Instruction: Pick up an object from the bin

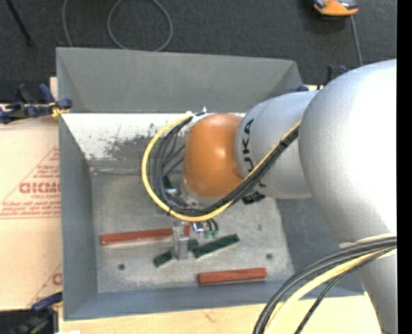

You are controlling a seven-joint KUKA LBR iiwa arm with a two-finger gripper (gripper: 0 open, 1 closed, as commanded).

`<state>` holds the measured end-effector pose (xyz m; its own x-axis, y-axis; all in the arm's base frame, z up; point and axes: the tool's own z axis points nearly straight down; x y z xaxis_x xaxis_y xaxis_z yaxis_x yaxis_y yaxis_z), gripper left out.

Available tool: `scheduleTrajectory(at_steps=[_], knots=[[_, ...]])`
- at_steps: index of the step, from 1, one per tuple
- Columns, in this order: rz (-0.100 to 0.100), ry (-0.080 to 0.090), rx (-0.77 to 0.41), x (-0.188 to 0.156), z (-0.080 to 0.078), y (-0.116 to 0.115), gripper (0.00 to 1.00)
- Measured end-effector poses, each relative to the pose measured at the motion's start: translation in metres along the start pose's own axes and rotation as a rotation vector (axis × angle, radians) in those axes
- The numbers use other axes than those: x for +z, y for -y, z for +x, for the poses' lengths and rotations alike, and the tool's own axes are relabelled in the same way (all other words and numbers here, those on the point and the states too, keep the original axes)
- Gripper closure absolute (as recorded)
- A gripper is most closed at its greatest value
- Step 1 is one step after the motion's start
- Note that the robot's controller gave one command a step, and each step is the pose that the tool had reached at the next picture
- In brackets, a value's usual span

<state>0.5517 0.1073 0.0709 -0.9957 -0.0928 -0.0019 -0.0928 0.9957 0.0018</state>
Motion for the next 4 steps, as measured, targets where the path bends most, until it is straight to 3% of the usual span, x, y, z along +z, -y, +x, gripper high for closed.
scheduleTrajectory(at_steps=[1, 2, 3, 4], knots=[[0.001, 0.0, -0.352, -0.035, 0.061, -0.03, 0.0], [0.002, -0.002, -0.856, 0.001, 0.07, 0.02, 0.0], [0.001, 0.0, -0.852, 0.0, 0.069, 0.019, 1.0], [0.0, 0.003, -0.883, 0.0, 0.042, -0.028, 1.0]])
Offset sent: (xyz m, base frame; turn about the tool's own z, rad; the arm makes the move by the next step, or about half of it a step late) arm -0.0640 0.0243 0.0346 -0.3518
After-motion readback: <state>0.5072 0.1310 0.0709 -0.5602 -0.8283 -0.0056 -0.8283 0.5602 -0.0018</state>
